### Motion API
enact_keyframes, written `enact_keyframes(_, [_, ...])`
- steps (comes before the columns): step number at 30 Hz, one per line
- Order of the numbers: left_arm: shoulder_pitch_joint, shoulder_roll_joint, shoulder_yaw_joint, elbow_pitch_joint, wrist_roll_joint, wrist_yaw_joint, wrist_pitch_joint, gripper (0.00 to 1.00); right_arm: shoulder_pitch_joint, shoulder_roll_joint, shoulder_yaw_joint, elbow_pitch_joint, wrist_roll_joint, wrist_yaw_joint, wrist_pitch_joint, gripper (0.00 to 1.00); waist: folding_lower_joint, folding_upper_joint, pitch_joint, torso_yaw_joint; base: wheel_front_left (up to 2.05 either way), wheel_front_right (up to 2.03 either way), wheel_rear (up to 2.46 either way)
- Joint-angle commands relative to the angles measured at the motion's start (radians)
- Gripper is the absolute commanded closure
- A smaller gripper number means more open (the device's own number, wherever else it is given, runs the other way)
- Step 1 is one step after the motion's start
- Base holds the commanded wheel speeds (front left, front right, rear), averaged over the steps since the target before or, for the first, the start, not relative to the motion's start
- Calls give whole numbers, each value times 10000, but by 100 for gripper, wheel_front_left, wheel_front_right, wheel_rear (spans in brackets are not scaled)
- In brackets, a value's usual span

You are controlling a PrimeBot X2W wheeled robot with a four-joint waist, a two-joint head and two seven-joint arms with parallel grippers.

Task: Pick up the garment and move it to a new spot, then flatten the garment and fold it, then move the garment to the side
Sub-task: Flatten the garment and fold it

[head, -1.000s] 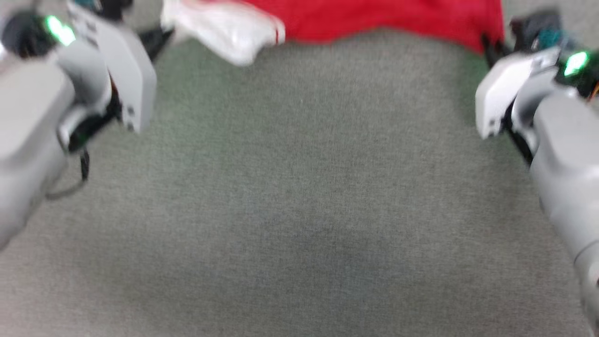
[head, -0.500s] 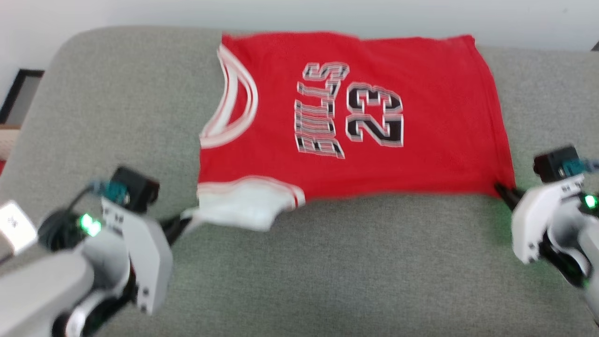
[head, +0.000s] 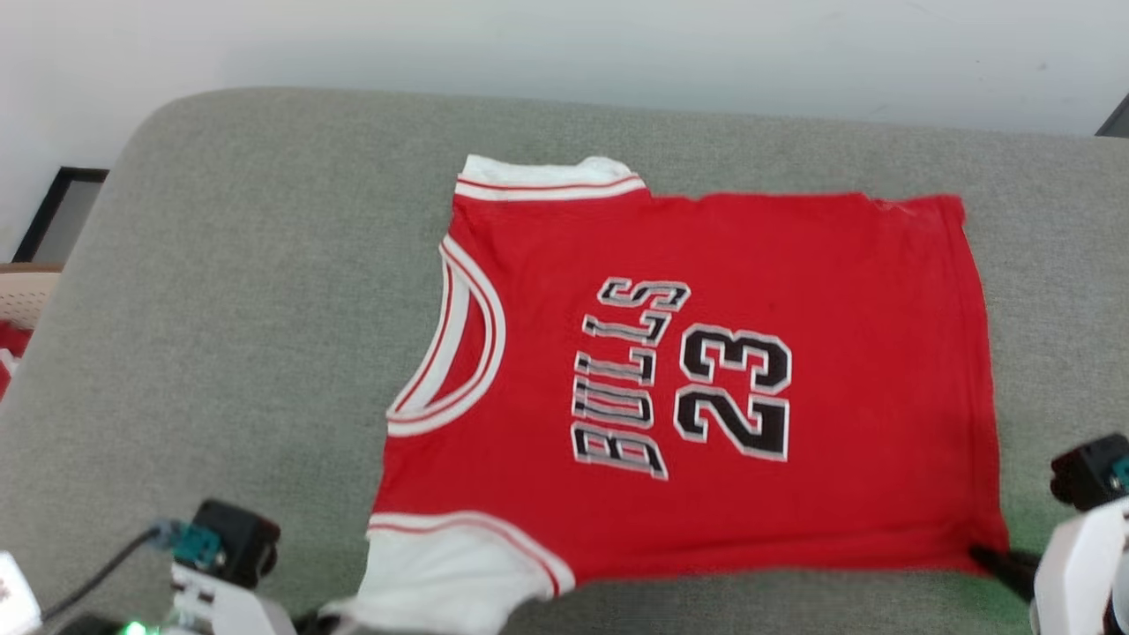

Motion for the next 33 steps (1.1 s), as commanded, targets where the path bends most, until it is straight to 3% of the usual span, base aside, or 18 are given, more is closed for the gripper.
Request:
enact_keyframes(1, [322, 134, 10, -214, -160, 259, 112, 100, 545, 27, -406, -484, -30, -20, 509, 100, 0, 0, -2, 15, 0, 0, 0])
enact_keyframes(11, [1252, 389, 2, -1626, -727, 1327, 784, 100, 2787, 530, -2085, -3372, 45, -20, 3570, 100, 0, 0, 112, 86, 0, 0, 0])
enact_keyframes(15, [847, 584, 118, -1947, -242, 1499, 902, 100, 2806, 881, -2711, -4018, -338, -20, 3792, 100, 0, 0, 173, 81, 0, 0, 0])
enact_keyframes(20, [-168, 947, 480, -2020, 776, 1395, 1261, 100, 2183, 1174, -2977, -4242, -974, -20, 3597, 100, 0, 0, 207, 6, 0, 0, 0])
enact_keyframes(25, [-1589, 779, 919, -1503, 1993, 546, 1852, 100, 1135, 1368, -2839, -3753, -1559, -20, 3179, 100, 0, 0, 286, -122, 0, 0, 0])
enact_keyframes(33, [-3150, -981, 1065, 1072, 2502, -1606, 2515, 100, -754, 1689, -2100, -2002, -2138, -20, 2622, 100, 0, 0, 519, -418, 0, 0, 0])
